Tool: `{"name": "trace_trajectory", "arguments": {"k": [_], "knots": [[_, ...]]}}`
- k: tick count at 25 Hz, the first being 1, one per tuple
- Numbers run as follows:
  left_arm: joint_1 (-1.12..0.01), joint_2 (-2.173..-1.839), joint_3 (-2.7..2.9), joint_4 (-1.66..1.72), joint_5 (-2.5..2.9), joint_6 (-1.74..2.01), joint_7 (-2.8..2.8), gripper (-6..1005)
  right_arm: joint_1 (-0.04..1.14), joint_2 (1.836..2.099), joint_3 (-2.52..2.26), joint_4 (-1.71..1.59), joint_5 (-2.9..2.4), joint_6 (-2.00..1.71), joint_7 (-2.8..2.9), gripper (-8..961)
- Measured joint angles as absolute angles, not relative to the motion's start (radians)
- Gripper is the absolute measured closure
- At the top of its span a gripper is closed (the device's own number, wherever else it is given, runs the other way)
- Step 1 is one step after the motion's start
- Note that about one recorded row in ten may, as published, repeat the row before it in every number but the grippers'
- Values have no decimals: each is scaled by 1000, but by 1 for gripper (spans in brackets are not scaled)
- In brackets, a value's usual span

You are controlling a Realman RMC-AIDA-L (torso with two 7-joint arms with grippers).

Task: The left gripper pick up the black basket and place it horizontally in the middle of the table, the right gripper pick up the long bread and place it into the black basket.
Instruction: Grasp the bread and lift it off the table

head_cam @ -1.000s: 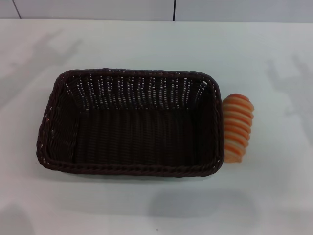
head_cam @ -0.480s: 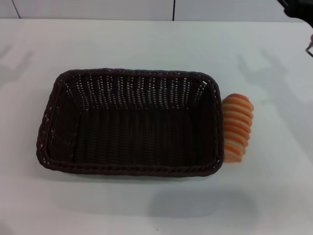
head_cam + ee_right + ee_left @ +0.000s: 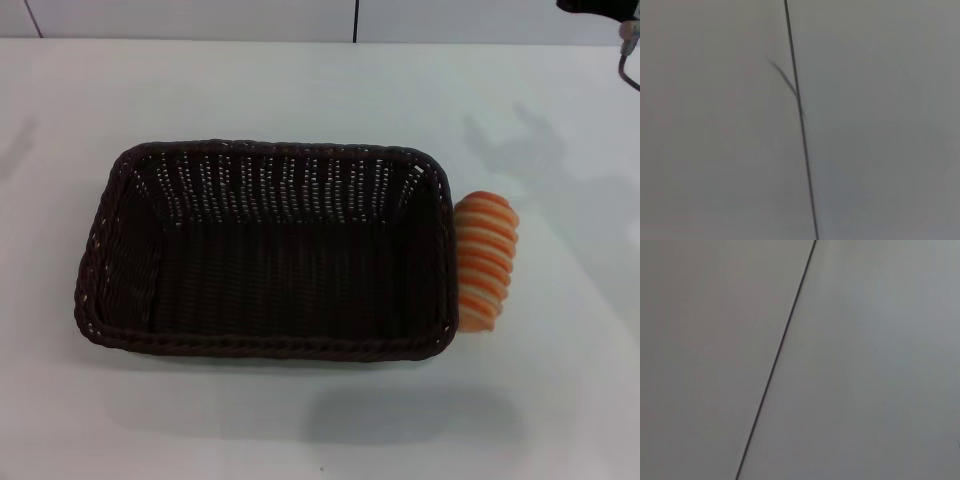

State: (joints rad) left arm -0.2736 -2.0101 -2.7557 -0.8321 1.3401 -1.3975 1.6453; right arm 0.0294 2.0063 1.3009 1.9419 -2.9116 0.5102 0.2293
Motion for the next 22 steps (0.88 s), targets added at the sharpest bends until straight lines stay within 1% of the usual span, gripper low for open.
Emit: {"name": "trace_trajectory", "arguments": {"k": [1,2,3,6,7,12,15,22], "knots": [[-272,-2012,-2760,-832,1340,-1398,1651,250,39,2014,1316,1962,-2911,572,229,238],[-268,-2014,-2767,-832,1338,-1401,1665,250,62,2033,1354,2002,-2909,701,228,238],[-268,-2014,-2767,-832,1338,-1401,1665,250,62,2033,1354,2002,-2909,701,228,239],[-265,-2013,-2769,-829,1338,-1399,1678,250,107,2059,1417,2025,-2897,863,225,241],[-265,-2013,-2769,-828,1338,-1398,1681,250,145,2069,1463,2022,-2857,956,219,241],[-271,-2006,-2782,-819,1338,-1394,1712,251,206,2070,1572,1969,-2707,1102,211,245],[-273,-2006,-2783,-818,1338,-1395,1736,251,217,2071,1593,1947,-2676,1132,211,246],[-287,-2013,-2801,-806,1337,-1386,1791,251,263,2074,1655,1845,-2618,1270,226,251]]}}
